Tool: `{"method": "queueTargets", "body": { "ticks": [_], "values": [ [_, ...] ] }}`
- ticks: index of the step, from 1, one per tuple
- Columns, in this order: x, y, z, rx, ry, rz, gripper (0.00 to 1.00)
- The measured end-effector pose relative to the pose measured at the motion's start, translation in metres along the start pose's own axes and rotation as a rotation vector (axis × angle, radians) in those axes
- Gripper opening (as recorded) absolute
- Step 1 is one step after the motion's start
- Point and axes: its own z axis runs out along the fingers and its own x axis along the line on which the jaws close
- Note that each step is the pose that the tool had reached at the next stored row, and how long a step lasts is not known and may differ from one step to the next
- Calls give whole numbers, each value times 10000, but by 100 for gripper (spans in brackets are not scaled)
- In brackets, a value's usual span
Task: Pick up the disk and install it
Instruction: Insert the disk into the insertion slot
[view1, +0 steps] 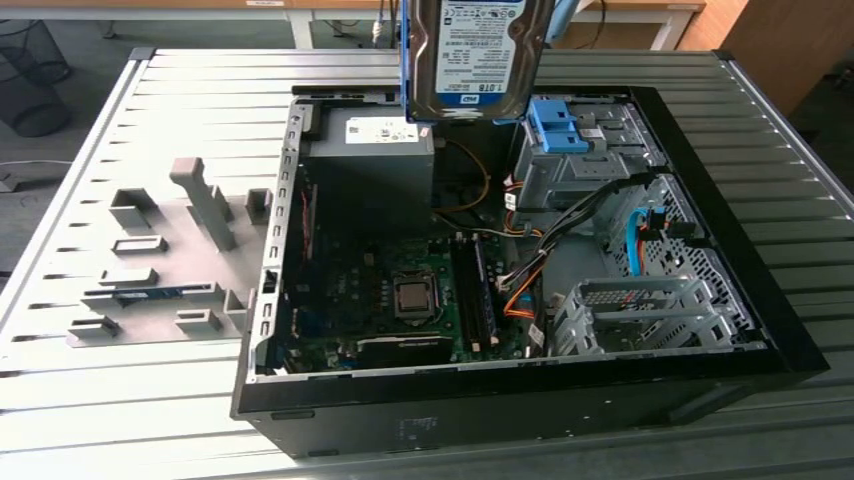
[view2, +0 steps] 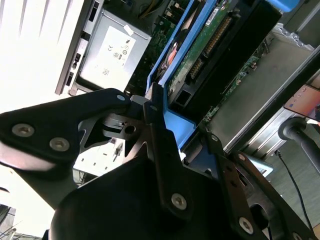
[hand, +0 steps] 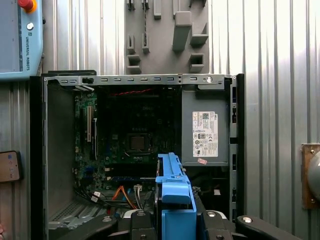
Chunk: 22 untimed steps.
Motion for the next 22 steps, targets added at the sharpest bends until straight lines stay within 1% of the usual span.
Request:
{"method": "queueTargets", "body": {
  "ticks": [2, 6, 17, 22],
  "values": [
    [12, -1, -1, -1, 2, -2, 37],
    [72, -3, 2, 0, 0, -1, 37],
    [338, -11, 17, 0, 0, 0, 37],
    [443, -14, 25, 0, -1, 0, 37]
  ]
}}
